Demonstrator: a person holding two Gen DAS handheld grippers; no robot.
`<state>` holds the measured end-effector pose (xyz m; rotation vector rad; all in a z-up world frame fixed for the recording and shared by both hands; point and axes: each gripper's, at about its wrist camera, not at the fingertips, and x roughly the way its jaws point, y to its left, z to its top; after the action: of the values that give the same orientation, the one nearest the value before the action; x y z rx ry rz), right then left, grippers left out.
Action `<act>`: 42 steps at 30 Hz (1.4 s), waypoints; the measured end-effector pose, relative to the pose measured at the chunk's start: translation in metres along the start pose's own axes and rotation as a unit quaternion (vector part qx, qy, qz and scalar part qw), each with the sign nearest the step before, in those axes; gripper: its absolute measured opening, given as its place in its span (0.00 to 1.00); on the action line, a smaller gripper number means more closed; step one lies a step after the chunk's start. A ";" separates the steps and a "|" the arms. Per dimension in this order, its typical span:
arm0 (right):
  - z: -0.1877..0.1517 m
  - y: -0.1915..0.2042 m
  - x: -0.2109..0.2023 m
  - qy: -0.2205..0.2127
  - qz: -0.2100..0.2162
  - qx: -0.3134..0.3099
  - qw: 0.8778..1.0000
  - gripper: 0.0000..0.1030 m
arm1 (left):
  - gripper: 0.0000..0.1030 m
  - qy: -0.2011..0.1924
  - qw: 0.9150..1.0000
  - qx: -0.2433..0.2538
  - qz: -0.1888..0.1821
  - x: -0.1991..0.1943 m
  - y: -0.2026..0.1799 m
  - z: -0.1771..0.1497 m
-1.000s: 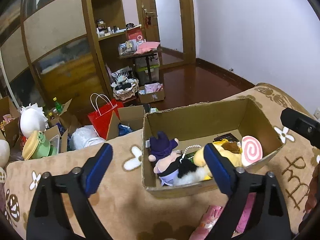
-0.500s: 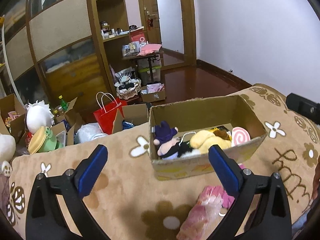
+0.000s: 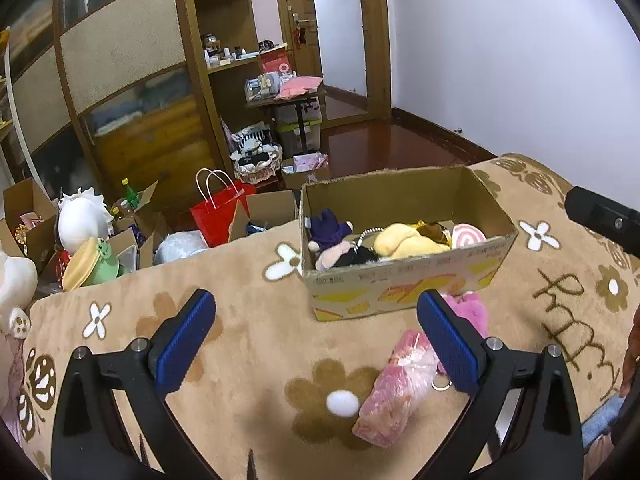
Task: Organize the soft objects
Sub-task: 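Move both grippers back toward the pink package and pink bear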
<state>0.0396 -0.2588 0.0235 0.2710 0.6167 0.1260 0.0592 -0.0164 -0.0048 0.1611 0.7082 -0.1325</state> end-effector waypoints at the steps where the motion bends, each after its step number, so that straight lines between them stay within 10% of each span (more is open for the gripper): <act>1: -0.002 0.000 0.000 0.002 0.000 0.000 1.000 1.00 | 0.97 0.002 1.000 0.001 -0.002 0.001 -0.001 -0.001; 42: -0.068 -0.041 0.101 0.128 -0.016 0.046 0.991 1.00 | 0.97 0.149 0.987 0.047 -0.044 0.108 -0.049 -0.042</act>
<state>0.0829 -0.2636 -0.0969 0.3380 0.8826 0.1022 0.1055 -0.0634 -0.1124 0.2435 1.0082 -0.2299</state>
